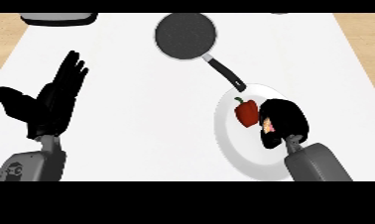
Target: Pick the cupcake from the plate and place it in the pan
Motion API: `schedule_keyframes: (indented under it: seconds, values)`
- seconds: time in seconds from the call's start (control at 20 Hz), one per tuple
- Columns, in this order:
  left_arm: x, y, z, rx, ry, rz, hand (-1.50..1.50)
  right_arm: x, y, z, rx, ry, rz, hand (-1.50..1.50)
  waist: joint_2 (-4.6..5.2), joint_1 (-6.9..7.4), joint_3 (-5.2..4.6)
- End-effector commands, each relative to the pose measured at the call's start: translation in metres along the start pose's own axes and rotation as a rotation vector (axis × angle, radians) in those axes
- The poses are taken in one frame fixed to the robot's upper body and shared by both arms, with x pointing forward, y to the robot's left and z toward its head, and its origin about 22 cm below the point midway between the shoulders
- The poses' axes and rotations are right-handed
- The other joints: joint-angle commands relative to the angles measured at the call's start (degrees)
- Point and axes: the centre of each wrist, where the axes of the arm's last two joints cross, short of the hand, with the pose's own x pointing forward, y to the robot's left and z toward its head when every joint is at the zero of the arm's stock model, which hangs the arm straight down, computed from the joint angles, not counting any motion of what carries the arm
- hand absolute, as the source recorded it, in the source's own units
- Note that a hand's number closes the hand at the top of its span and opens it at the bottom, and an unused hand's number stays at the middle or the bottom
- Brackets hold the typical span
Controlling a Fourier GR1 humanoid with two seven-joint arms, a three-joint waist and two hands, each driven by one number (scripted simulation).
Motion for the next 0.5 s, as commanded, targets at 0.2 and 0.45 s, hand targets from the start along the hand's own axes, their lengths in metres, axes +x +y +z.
schedule_keyframes:
  seconds: [0.2, 0.45]
  values:
    - [0.017, 0.007, -0.012, -0.017, 0.011, -0.006, 0.0, 0.044, 0.003, 0.007, -0.163, -0.123, 0.026, 1.5, 0.12, 0.14, 0.13]
    - [0.012, -0.027, -0.011, -0.12, -0.031, -0.004, 0.0, 0.176, -0.022, 0.046, -0.146, -0.616, 0.188, 1.5, 1.25, 6.74, 0.13]
